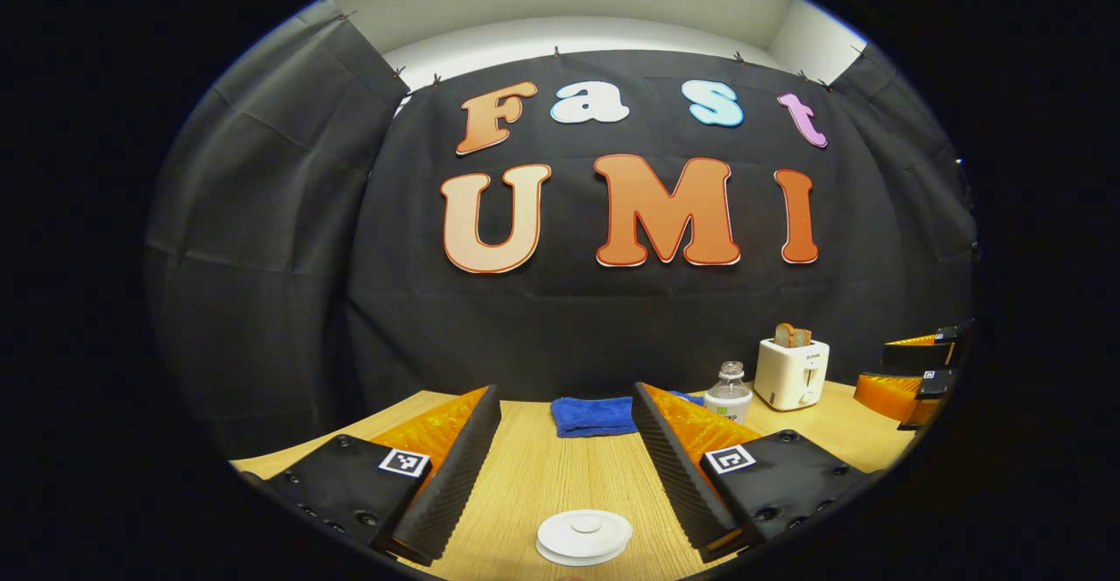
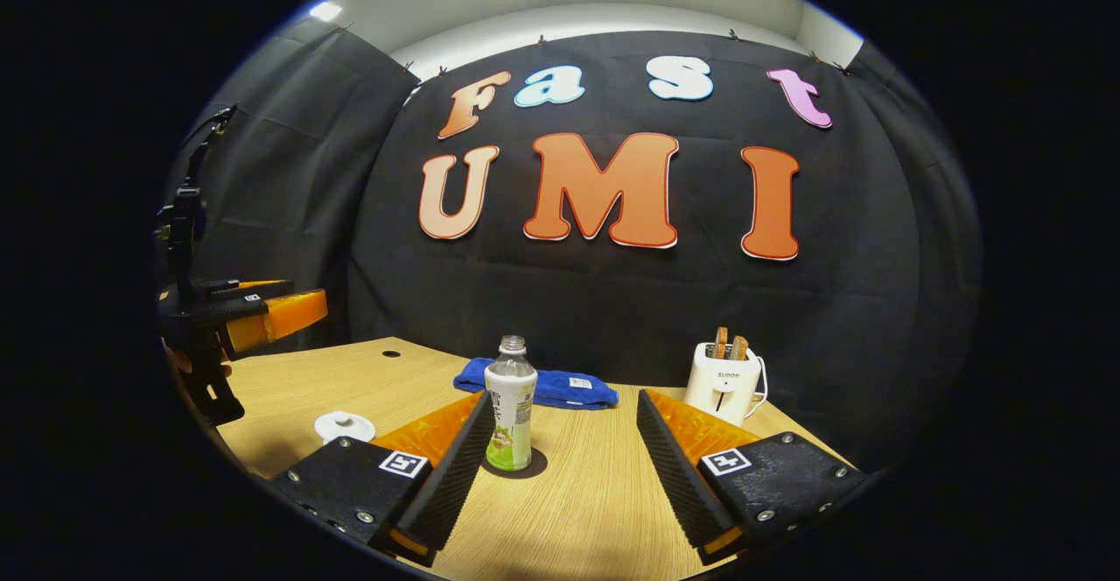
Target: Open the teacup lid with one hand, grasp the water bottle and pour water into the teacup with the other hand; after pouring, place the water bottle on the coaster and then close the teacup lid.
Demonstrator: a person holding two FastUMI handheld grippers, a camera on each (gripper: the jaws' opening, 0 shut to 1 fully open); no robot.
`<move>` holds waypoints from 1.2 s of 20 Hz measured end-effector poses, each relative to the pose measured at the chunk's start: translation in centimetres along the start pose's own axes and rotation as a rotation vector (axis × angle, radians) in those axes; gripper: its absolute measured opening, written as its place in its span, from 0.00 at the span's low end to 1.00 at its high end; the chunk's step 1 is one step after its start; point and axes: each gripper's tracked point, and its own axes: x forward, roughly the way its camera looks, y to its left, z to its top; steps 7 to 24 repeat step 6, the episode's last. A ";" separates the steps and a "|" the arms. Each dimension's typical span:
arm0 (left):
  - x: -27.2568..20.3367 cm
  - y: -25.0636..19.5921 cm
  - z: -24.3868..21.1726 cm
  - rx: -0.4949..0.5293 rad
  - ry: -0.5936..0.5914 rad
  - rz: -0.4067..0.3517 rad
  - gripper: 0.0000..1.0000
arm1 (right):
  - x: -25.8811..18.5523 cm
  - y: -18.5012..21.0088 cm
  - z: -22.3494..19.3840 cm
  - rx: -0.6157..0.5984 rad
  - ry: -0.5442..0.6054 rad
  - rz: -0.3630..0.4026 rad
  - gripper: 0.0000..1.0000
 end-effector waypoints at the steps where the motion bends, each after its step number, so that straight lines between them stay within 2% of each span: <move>1: 0.0 0.1 0.1 -0.001 0.000 0.001 0.98 | 0.0 0.0 -0.1 0.000 0.001 0.001 0.98; 5: -0.3 0.2 0.0 0.009 -0.003 0.008 0.98 | 0.0 0.3 0.1 -0.003 0.000 0.005 0.98; 6: -0.4 0.1 0.0 0.013 -0.003 0.007 0.93 | 0.0 0.3 0.2 -0.003 -0.002 0.006 0.98; 24: -0.4 0.1 0.0 0.013 -0.003 0.007 0.93 | 0.0 0.3 0.2 -0.003 -0.002 0.006 0.98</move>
